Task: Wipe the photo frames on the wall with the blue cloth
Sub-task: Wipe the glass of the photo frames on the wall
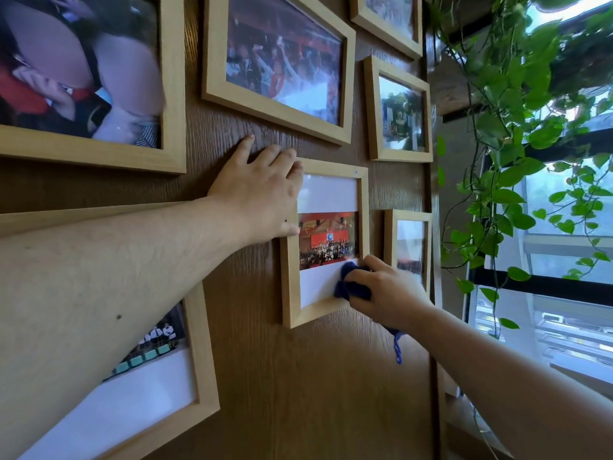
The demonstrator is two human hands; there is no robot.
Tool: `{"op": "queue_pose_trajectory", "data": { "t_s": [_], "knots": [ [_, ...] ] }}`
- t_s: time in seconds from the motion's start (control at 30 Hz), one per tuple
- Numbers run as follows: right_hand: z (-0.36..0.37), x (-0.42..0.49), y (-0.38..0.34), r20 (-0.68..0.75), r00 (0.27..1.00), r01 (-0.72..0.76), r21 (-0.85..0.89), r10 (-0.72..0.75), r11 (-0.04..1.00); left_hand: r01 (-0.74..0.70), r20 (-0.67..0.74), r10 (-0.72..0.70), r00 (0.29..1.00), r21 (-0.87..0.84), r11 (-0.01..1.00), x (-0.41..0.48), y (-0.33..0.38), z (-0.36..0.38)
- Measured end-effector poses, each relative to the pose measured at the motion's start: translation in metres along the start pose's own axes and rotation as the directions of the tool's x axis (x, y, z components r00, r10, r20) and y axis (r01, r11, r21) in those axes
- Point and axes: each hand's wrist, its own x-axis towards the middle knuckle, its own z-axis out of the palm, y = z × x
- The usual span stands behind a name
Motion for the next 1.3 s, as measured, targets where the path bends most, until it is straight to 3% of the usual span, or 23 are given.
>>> {"op": "queue_pose_trajectory", "data": {
  "t_s": [0.1,0.3,0.63,0.77,0.97,1.3],
  "knots": [
    [-0.006,0.000,0.005,0.052,0.998,-0.029,-0.119,0.035,0.992,0.007,0.005,-0.007,1.000,0.005,1.000,0.000,0.001,0.000],
    [-0.022,0.004,-0.009,0.108,0.993,0.074,-0.329,-0.040,0.942,0.005,-0.005,-0.005,1.000,0.003,1.000,0.000,0.001,0.000],
    [-0.092,0.020,-0.025,0.015,0.980,0.181,-0.478,-0.198,0.860,-0.011,-0.040,0.009,0.999,-0.056,0.998,-0.018,0.001,-0.018],
    [-0.114,0.009,-0.054,-0.018,0.984,0.139,-0.529,-0.175,0.837,-0.144,-0.177,0.125,0.976,-0.097,0.985,-0.042,0.002,-0.034],
    [-0.146,-0.023,-0.091,0.005,0.995,0.080,-0.611,-0.097,0.788,-0.245,-0.252,0.190,0.949,-0.208,0.947,-0.084,0.000,-0.041],
    [-0.210,-0.162,-0.125,0.039,0.988,-0.083,-0.674,0.147,0.734,-0.528,-0.502,0.281,0.818,-0.462,0.712,-0.139,0.079,-0.069]
  ]
}}
